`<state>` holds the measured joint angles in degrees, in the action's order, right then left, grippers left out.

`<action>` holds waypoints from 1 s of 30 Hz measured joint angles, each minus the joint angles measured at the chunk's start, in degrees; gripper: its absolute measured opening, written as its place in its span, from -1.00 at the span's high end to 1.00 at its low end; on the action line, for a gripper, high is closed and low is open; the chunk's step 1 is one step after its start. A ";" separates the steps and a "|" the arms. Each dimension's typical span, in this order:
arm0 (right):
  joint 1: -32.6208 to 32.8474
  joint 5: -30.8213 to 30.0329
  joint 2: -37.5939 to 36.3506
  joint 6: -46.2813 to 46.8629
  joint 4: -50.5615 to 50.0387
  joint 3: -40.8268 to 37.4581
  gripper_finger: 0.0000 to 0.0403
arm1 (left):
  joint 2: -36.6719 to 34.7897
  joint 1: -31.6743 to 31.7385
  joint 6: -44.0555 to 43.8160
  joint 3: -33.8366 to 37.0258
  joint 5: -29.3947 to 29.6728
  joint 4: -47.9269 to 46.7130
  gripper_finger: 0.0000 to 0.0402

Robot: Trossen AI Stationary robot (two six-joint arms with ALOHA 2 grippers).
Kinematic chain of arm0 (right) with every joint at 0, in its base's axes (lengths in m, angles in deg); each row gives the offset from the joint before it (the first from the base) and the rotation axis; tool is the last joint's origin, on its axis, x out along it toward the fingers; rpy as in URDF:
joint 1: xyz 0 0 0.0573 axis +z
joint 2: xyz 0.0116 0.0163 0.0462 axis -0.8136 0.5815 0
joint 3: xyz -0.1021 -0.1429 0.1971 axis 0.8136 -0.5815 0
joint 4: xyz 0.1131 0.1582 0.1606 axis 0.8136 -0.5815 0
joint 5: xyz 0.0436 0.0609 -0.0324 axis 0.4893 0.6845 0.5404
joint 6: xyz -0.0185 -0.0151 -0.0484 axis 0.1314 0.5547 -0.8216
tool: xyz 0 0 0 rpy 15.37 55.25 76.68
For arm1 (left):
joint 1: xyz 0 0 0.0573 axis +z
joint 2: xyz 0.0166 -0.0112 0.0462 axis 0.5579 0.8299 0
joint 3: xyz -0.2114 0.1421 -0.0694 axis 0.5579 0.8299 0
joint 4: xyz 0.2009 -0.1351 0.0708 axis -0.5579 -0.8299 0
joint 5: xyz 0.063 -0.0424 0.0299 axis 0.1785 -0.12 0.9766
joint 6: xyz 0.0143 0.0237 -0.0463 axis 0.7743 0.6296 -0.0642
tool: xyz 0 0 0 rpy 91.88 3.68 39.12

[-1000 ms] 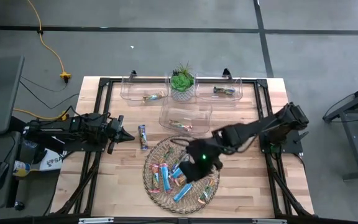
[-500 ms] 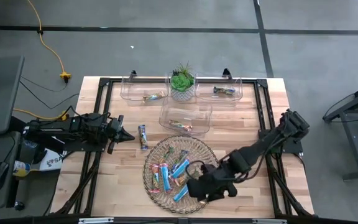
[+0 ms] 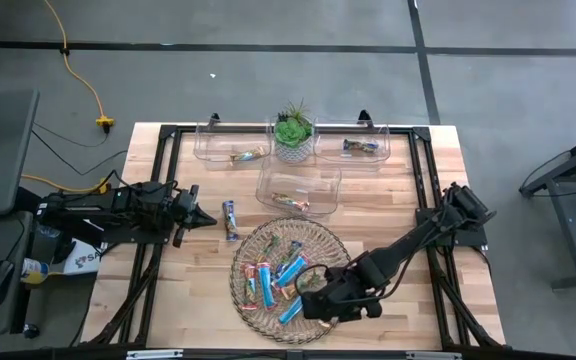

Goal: Pick and place Granola Bars by type
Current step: Put the yellow granola bar into the top left transparent bin

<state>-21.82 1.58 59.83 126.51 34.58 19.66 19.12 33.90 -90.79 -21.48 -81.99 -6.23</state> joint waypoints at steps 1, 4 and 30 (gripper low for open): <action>0.00 0.05 0.00 0.28 -0.91 0.00 0.15 | -0.01 0.00 0.00 0.00 0.00 0.01 1.00; 0.00 0.96 0.00 1.12 -3.43 0.00 0.15 | 0.00 0.00 0.00 0.01 0.00 0.00 1.00; -1.62 1.75 0.00 1.65 -8.49 0.00 0.15 | 0.00 0.00 0.00 0.01 -0.08 0.00 1.00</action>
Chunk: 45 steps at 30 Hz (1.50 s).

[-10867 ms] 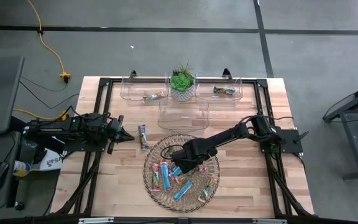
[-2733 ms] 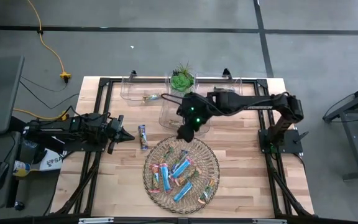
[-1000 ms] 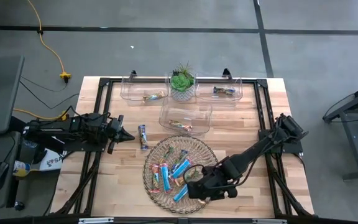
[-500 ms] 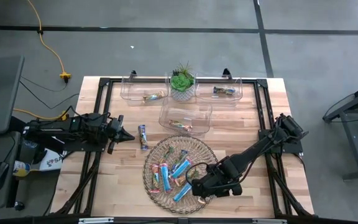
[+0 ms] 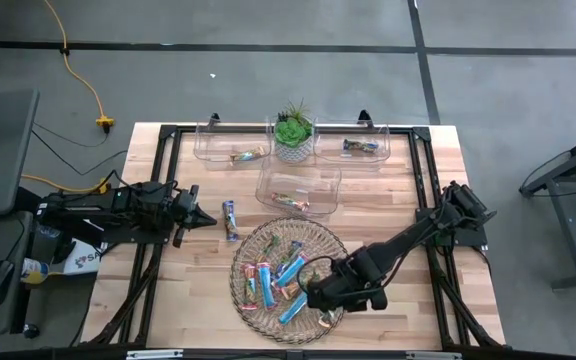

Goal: Pick and place Granola Bars by type
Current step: Put the yellow granola bar into the top left transparent bin

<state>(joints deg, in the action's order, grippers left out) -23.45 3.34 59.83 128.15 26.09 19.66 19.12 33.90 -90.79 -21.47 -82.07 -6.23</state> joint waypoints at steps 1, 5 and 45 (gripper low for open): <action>-0.13 0.01 0.00 0.06 -0.20 0.00 0.15 | 0.00 0.00 0.00 -0.01 -0.10 0.00 1.00; -0.28 0.15 0.00 0.18 -0.72 0.00 0.15 | 0.00 0.00 0.00 -0.01 -0.23 0.00 1.00; -3.64 2.62 9.25 2.32 -2.06 -0.02 0.15 | 0.00 0.00 0.00 -0.01 0.08 0.00 1.00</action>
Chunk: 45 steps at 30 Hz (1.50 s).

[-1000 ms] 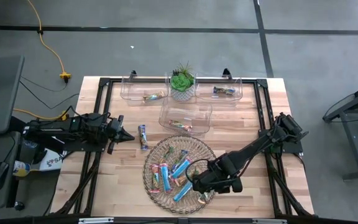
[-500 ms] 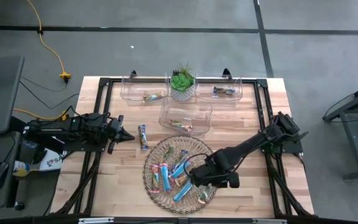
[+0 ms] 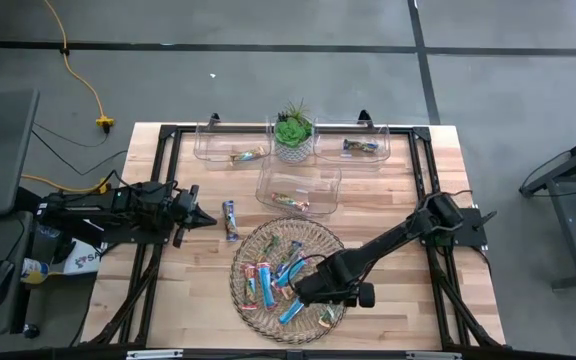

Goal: Pick and place Granola Bars by type
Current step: Put the yellow granola bar into the top left transparent bin

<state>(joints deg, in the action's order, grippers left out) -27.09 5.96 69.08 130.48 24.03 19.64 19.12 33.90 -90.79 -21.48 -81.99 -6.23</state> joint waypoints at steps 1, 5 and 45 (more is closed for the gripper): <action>-0.04 -0.01 0.47 0.00 0.18 0.00 0.15 | 0.00 0.00 0.00 0.01 0.00 0.00 1.00; -0.28 0.04 1.93 0.02 0.27 0.00 0.15 | 0.00 0.00 0.00 0.01 0.00 0.00 1.00; -0.26 0.33 3.78 0.52 -0.01 -0.94 0.15 | 0.00 0.00 0.00 0.00 -0.16 0.00 1.00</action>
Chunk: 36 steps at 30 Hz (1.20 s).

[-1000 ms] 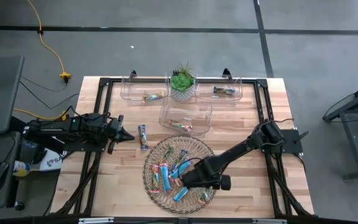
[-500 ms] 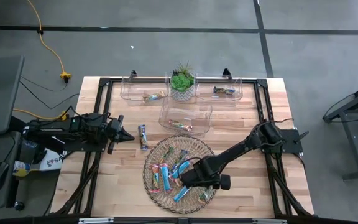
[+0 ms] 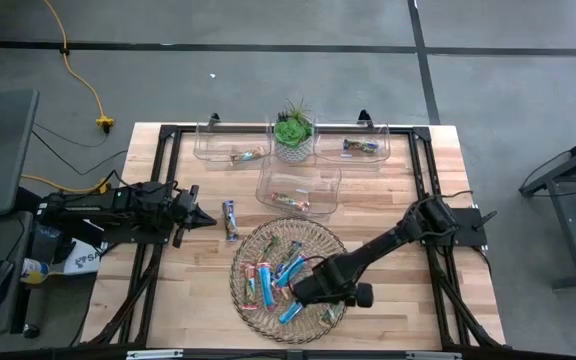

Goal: Pick and place Granola Bars by type
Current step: Put the yellow granola bar into the top left transparent bin

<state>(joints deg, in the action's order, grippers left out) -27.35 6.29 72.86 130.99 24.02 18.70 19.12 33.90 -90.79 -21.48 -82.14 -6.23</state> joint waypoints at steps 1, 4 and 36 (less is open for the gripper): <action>-0.01 -0.38 0.00 -0.12 0.19 0.00 0.15 | -0.02 0.00 0.00 0.00 0.00 0.00 1.00; 0.02 -0.87 0.00 -0.34 0.21 0.00 0.15 | 0.00 0.00 0.00 0.01 0.02 0.00 1.00; -0.66 -1.40 0.46 -1.31 13.17 -6.71 0.26 | -0.01 0.00 0.00 0.01 0.13 0.00 1.00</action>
<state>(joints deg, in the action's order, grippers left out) -28.01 4.89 73.32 129.69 37.19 11.99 19.11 33.90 -90.79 -21.46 -82.01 -6.23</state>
